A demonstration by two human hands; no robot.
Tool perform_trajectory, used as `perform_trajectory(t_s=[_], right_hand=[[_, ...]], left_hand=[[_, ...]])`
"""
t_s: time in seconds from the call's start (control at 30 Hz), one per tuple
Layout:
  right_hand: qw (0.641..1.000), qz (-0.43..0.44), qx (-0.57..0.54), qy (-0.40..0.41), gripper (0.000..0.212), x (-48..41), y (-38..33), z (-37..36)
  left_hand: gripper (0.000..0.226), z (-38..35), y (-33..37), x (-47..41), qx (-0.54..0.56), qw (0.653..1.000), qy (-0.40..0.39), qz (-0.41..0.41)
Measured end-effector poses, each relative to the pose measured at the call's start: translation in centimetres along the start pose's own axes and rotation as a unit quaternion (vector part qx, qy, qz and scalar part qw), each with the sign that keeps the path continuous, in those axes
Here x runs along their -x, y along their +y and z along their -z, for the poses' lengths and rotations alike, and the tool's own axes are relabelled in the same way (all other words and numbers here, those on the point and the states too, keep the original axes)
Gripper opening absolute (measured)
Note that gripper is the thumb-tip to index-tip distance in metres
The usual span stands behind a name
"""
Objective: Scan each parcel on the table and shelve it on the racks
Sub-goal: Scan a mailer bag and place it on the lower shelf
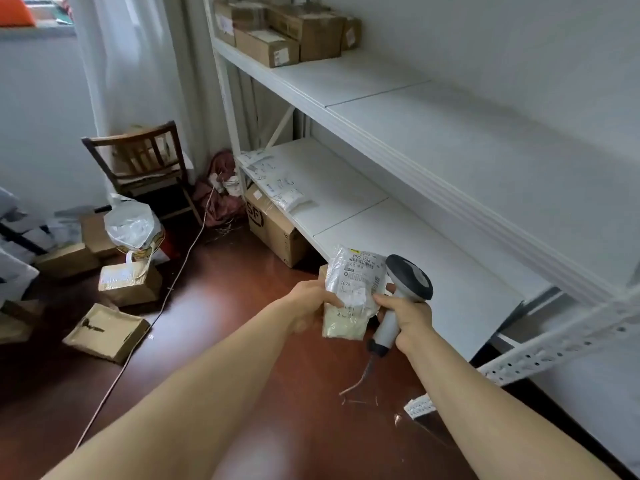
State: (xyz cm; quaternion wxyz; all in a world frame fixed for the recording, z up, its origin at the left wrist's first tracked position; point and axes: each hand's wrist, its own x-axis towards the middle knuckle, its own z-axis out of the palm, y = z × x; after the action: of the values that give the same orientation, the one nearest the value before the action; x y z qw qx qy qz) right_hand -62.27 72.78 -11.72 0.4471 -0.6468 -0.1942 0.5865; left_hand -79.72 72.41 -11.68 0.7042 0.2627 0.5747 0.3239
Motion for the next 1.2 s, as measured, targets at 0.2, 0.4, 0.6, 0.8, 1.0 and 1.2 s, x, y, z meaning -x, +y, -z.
perform_trajectory(t_s=[0.2, 0.4, 0.6, 0.8, 1.0, 1.2], right_hand=[[0.996, -0.043, 0.057, -0.051, 0.035, -5.7, -0.4, -8.3], [0.997, -0.062, 0.043, -0.019, 0.029, -14.8, -2.1, -16.3], [0.993, -0.103, 0.038, 0.051, 0.037, -26.4, -4.5, -24.4], [0.979, -0.137, 0.033, 0.146, 0.031, -35.6, -5.3, -31.0], [0.97, -0.129, 0.034, 0.205, 0.03, -44.0, -2.9, -36.5], [0.958, -0.131, 0.035, 0.251, 0.03, -50.5, 1.2, -40.6]], left_hand=[[0.035, 5.8, 3.9, -5.6, 0.013, 0.998, 0.052, -0.039], [0.019, 9.8, 9.4, -14.7, 0.007, 0.997, 0.073, -0.022], [0.024, 15.8, 16.3, -25.7, 0.036, 0.983, 0.176, 0.023], [0.013, 22.0, 21.8, -34.3, 0.022, 0.976, 0.215, 0.037], [0.017, 26.7, 24.2, -43.8, 0.005, 0.978, 0.205, 0.049], [0.007, 29.7, 22.9, -51.0, 0.002, 0.981, 0.183, 0.068]])
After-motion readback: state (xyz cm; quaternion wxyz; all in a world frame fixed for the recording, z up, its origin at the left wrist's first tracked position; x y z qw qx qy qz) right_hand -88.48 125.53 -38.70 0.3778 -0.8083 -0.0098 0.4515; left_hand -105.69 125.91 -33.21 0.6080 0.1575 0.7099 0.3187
